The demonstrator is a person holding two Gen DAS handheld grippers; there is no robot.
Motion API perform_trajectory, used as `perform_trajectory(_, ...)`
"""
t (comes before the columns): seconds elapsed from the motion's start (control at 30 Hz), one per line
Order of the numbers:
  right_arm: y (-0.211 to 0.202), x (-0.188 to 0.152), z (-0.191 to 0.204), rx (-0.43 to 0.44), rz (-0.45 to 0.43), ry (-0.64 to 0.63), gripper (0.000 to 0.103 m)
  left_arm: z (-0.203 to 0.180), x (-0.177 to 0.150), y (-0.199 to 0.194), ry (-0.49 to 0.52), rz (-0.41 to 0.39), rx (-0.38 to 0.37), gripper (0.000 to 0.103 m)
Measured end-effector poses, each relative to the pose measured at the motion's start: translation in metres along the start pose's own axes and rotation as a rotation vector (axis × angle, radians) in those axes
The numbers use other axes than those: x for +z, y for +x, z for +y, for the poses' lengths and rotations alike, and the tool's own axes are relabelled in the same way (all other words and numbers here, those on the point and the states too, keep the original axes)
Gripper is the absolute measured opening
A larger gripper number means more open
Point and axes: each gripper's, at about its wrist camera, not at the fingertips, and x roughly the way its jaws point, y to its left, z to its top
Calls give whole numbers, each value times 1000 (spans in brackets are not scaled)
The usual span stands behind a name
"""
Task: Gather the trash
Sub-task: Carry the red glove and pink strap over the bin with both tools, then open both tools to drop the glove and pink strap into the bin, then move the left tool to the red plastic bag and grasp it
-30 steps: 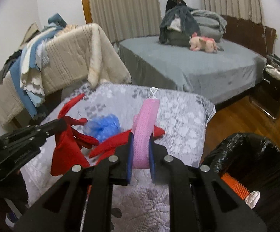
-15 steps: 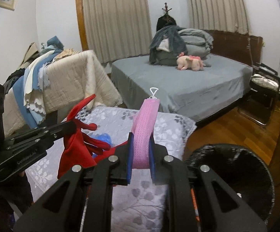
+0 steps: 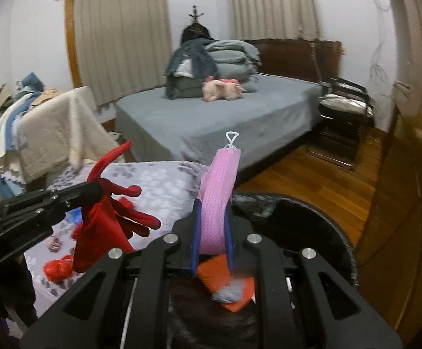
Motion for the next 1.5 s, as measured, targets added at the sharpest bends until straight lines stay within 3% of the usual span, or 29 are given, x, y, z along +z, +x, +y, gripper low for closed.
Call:
perform_trajectory(0.33,14,-33,-52,-117,58,52,18,-48,-1,58,45,75,-113,4)
perform_trajectory(0.37,15,-35,-55,-125,62,54,21,-50,-2,63,39,84,-118,8)
perform_trajectory(0.4,17,-38,-59,-133,69,58,29,-49,-4,66,33,93,-121,14)
perform_trajectory(0.47,18,-43,-64,-151,83,68,46,-47,-8,73,15,115,-124,36)
perform_trajectory(0.53,18,-47,-69,-164,87,77,55,-45,-12,75,9,124,-109,41)
perform_trajectory(0.73,10,-46,-64,-177,47,98,92,-22,-17,59,-3,99,-13,73)
perform_trajectory(0.83,9,-40,-55,-150,36,118,94,-8,-19,46,1,78,49,85)
perform_trajectory(0.97,9,-32,-29,-101,14,95,94,19,-21,26,-31,70,114,89)
perform_trajectory(1.5,23,-26,96,124,-11,-30,96,120,-73,-86,-124,33,396,91)
